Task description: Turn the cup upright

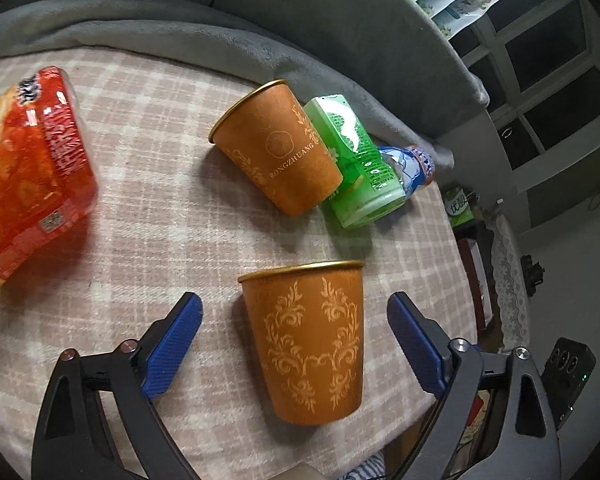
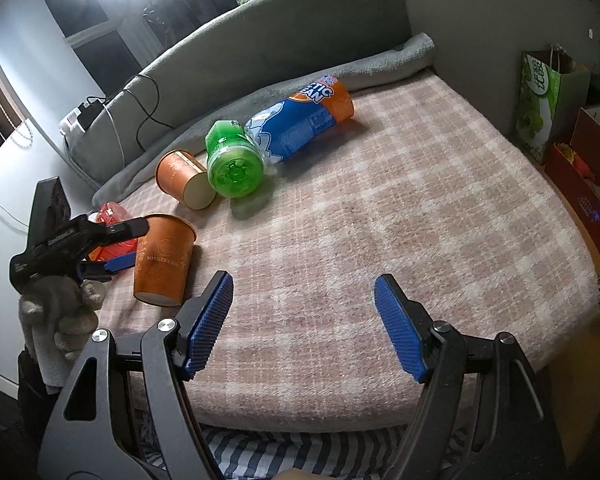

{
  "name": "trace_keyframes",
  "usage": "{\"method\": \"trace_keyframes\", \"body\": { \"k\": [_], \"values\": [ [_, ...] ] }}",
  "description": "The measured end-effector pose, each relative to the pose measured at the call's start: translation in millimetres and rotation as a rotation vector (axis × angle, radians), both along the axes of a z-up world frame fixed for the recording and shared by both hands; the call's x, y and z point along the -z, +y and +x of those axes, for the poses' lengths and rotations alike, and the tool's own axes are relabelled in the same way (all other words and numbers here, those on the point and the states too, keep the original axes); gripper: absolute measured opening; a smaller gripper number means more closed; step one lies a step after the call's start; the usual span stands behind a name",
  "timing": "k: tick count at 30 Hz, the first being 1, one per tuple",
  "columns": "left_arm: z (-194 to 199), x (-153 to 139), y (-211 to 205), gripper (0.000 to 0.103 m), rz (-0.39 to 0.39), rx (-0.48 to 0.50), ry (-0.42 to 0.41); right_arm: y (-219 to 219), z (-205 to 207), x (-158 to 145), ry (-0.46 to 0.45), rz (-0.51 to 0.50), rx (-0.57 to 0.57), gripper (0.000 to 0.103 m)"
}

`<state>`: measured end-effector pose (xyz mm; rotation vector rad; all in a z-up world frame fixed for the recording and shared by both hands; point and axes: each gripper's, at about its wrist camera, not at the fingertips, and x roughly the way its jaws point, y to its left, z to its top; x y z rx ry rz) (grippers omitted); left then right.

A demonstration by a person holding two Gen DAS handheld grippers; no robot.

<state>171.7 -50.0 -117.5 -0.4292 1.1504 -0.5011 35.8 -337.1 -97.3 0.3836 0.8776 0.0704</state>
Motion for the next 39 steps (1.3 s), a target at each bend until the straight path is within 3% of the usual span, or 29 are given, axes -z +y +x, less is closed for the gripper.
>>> {"method": "trace_keyframes", "body": {
  "k": [3, 8, 22, 39],
  "values": [
    [5, 6, -4, 0.09, -0.009, 0.007, 0.022, -2, 0, 3, 0.007, 0.005, 0.01, 0.076],
    [8, 10, -4, 0.074, -0.02, 0.026, 0.042, -4, 1, 4, 0.012, 0.008, 0.018, 0.076],
    [3, 7, -6, 0.068, -0.02, 0.03, 0.01, 9, -4, -15, -0.048, -0.074, 0.006, 0.076],
    [-24, -27, -17, 0.067, 0.097, 0.002, -0.224, 19, -6, -23, -0.078, -0.113, -0.01, 0.076]
  ]
}}
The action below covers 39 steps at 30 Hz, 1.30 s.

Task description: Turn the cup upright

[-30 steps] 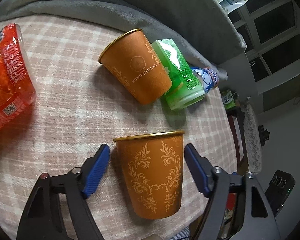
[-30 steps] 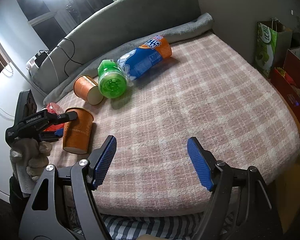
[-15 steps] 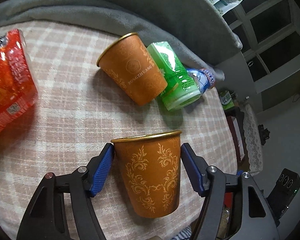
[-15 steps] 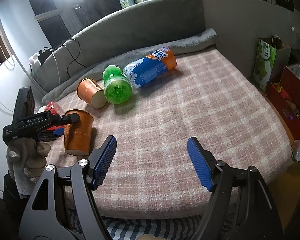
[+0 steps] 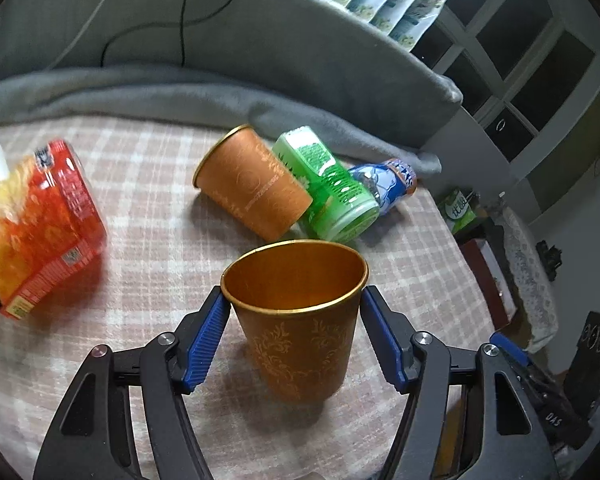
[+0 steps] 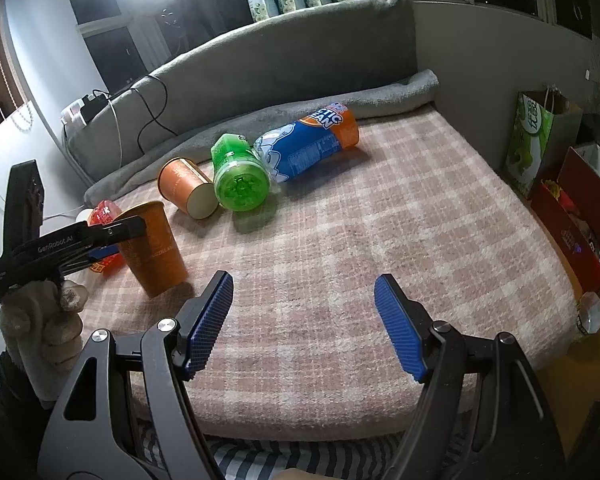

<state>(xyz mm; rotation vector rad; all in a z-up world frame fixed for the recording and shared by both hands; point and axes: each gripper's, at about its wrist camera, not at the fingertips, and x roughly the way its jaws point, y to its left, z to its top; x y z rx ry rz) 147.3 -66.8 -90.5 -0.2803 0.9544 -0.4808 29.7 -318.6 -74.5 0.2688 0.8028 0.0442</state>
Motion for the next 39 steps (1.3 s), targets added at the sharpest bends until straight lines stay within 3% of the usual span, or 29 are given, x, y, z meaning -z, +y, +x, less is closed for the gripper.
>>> {"method": "trace_keyframes", "body": {
  "k": [12, 20, 29, 39],
  "values": [
    [-18, -6, -17, 0.066, 0.123, -0.033, -0.157, -1, 0, 0, -0.004, 0.004, 0.0, 0.076],
    [-30, -6, -34, 0.066, 0.248, -0.045, -0.277, -1, 0, 0, -0.005, 0.005, -0.002, 0.076],
    [-37, 0, -44, 0.066, 0.304, -0.028, -0.311, -1, -1, 0, -0.011, 0.005, 0.002, 0.076],
    [-47, 2, -44, 0.066, 0.287, 0.006, -0.299, 1, -2, -3, -0.022, -0.002, -0.011, 0.076]
  ]
}}
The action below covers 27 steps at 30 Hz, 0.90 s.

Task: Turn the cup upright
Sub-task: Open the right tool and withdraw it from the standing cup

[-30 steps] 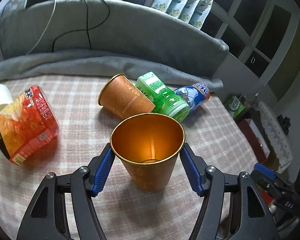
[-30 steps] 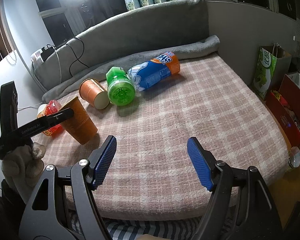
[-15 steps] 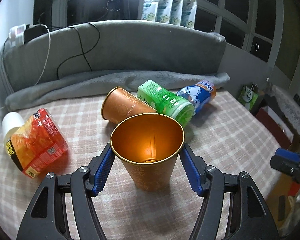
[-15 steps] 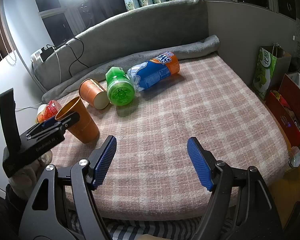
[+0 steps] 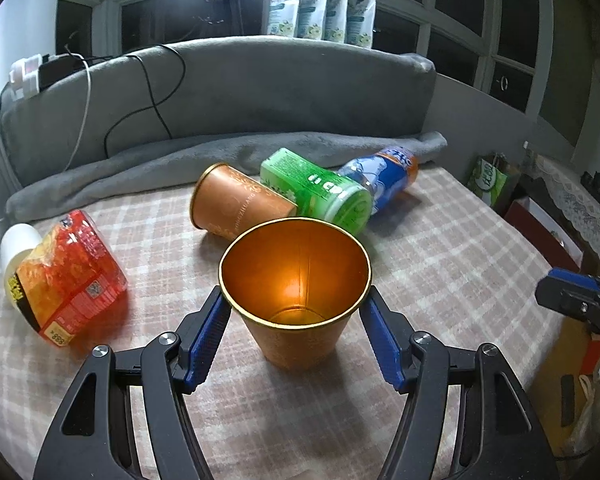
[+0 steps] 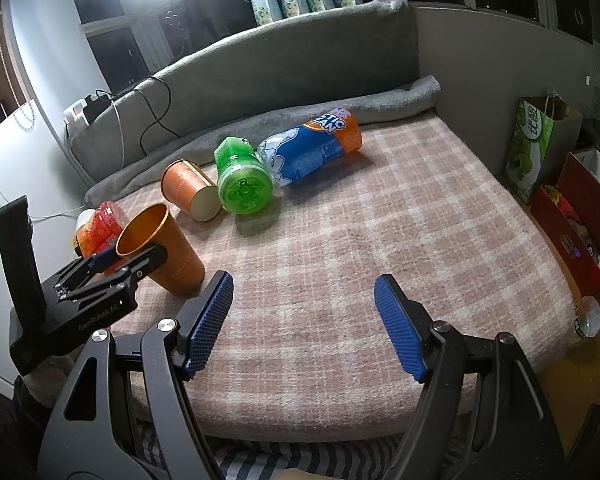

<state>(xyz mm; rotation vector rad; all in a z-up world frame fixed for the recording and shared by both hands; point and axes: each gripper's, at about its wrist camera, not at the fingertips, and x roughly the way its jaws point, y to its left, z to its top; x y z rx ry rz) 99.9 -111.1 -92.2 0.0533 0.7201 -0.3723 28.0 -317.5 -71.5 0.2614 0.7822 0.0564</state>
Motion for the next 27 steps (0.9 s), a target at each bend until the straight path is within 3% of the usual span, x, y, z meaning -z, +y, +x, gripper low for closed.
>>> {"method": "trace_keyframes", "body": {
  "k": [16, 27],
  "values": [
    [-9, 4, 12, 0.075, -0.022, 0.001, 0.052, 12, 2, -1, -0.014, -0.02, -0.044, 0.076],
    [-30, -15, 40, 0.075, -0.056, -0.051, 0.027, 32, 14, -7, -0.068, -0.081, -0.094, 0.076]
  ]
}}
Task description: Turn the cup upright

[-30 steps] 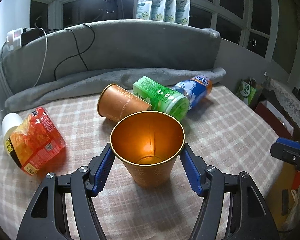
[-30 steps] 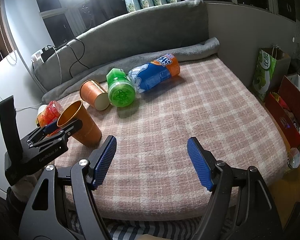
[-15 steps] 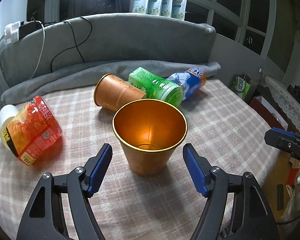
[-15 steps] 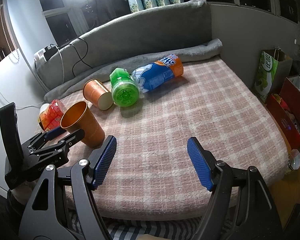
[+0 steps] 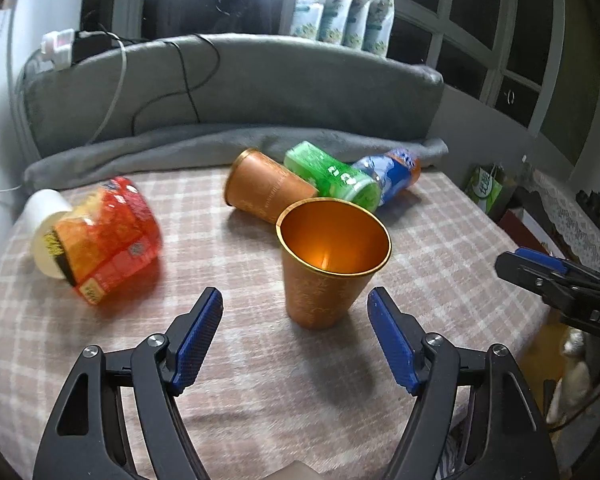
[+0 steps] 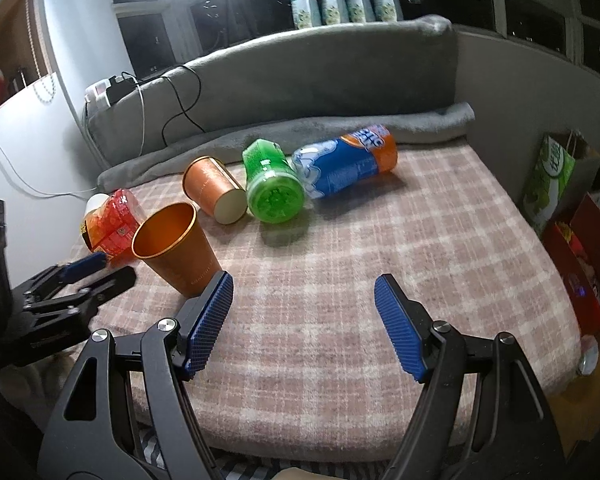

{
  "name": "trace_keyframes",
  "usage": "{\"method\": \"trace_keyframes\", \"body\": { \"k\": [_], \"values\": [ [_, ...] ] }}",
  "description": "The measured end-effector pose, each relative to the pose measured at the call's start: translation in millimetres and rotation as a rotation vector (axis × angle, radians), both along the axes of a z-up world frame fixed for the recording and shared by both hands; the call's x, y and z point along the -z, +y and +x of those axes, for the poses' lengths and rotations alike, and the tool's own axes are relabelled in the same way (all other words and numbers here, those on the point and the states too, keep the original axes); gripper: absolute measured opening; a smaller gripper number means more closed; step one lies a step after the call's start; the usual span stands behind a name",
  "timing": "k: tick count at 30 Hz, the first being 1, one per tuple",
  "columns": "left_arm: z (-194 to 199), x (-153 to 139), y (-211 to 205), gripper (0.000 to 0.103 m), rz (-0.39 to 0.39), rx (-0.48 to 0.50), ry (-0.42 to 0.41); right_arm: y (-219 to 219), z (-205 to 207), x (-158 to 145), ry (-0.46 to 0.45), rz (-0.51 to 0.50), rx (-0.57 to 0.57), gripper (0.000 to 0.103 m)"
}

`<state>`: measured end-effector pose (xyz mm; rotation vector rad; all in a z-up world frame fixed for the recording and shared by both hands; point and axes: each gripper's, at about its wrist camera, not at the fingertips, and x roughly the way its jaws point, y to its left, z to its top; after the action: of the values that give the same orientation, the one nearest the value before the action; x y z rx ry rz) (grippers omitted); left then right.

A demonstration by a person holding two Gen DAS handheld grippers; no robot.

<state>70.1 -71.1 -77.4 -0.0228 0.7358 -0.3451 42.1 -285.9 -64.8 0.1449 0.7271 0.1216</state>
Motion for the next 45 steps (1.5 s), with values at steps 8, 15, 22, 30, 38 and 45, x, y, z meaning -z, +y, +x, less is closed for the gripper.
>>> {"method": "trace_keyframes", "body": {
  "k": [8, 15, 22, 30, 38, 45],
  "values": [
    [-26, -32, 24, 0.079, -0.021, -0.09, -0.121, 15, -4, -16, -0.102, -0.047, 0.008, 0.089],
    [-48, -62, 44, 0.081, -0.02, -0.191, -0.262, 33, -14, -35, -0.219, -0.119, 0.025, 0.089],
    [-67, -81, 56, 0.082, 0.01, -0.286, -0.396, 41, -31, -54, -0.377, -0.154, 0.089, 0.103],
    [-75, -86, 54, 0.088, 0.032, -0.304, -0.442, 42, -33, -59, -0.4, -0.15, 0.123, 0.103],
    [-75, -86, 54, 0.09, 0.022, -0.299, -0.427, 41, -34, -60, -0.404, -0.155, 0.127, 0.103],
    [-75, -85, 55, 0.09, 0.018, -0.299, -0.422, 41, -34, -60, -0.403, -0.156, 0.126, 0.103]
  ]
}}
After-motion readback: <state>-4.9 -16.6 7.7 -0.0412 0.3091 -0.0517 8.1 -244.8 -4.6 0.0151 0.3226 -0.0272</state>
